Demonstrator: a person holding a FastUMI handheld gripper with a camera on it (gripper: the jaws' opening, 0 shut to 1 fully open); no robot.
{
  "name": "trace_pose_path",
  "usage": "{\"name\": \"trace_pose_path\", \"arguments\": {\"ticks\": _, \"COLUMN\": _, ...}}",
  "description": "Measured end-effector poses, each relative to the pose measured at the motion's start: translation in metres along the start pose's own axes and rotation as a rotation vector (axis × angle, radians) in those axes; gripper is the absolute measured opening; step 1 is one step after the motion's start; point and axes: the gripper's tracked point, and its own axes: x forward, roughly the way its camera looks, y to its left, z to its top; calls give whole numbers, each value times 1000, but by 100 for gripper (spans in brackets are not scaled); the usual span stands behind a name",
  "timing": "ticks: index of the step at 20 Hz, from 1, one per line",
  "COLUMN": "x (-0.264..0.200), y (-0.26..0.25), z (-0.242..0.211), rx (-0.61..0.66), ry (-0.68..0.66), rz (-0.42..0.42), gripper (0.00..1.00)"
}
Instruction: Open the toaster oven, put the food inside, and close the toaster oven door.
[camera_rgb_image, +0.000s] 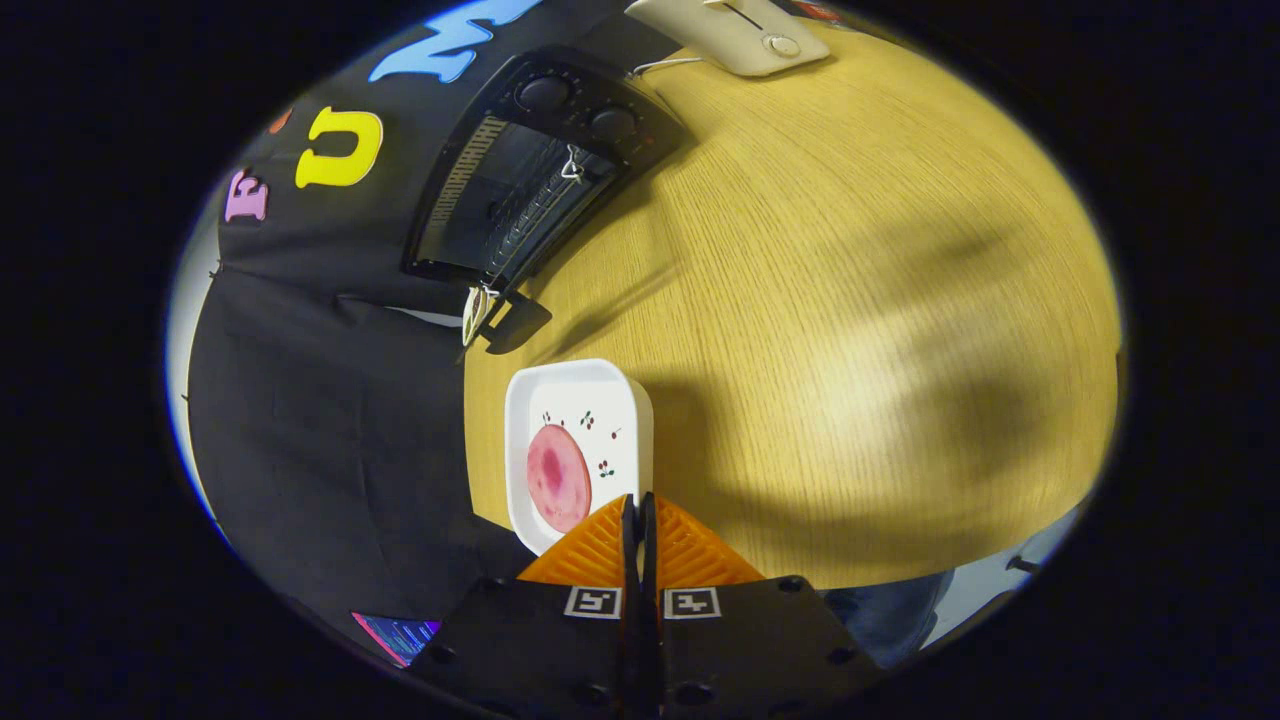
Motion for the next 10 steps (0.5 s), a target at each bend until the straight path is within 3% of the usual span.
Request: {"name": "trace_pose_path", "arguments": {"ticks": 10, "x": 6, "y": 9, "z": 3, "rx": 93, "ry": -108, "rz": 115, "gripper": 1}}
